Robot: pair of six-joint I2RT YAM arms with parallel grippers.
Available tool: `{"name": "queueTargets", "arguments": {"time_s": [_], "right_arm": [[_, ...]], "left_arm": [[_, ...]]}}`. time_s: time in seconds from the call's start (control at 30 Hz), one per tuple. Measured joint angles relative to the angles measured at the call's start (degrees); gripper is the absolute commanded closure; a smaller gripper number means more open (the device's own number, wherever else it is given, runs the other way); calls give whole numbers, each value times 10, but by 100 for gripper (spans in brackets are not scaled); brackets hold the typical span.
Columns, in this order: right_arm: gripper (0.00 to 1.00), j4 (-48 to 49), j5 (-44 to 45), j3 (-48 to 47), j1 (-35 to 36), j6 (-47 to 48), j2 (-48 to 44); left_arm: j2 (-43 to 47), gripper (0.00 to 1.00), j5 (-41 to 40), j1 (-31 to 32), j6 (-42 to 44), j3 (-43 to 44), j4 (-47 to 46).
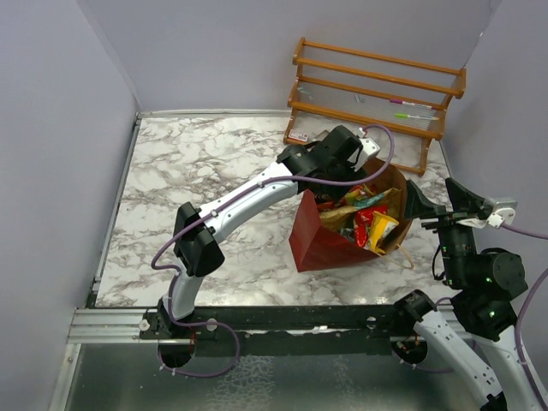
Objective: Take the snacks out of the paper bag
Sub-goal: Take out the snack from the paper bag.
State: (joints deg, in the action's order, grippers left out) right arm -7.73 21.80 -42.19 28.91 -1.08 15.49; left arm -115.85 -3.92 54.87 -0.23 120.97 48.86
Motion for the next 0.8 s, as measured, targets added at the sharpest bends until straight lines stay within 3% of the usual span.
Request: {"name": "queueTargets", "arguments": {"time_s": [0.2, 0.3, 0.8], "right_arm": [[9, 0, 0, 2, 0, -2, 0], [9, 0, 0, 2, 0, -2, 0], [9, 0, 0, 7, 0, -4, 0]], "left_arm": [[0, 79, -5, 0, 0, 1, -4], [0, 100, -6, 0, 0, 1, -5], [67, 100, -9, 0, 2, 0, -39]]}}
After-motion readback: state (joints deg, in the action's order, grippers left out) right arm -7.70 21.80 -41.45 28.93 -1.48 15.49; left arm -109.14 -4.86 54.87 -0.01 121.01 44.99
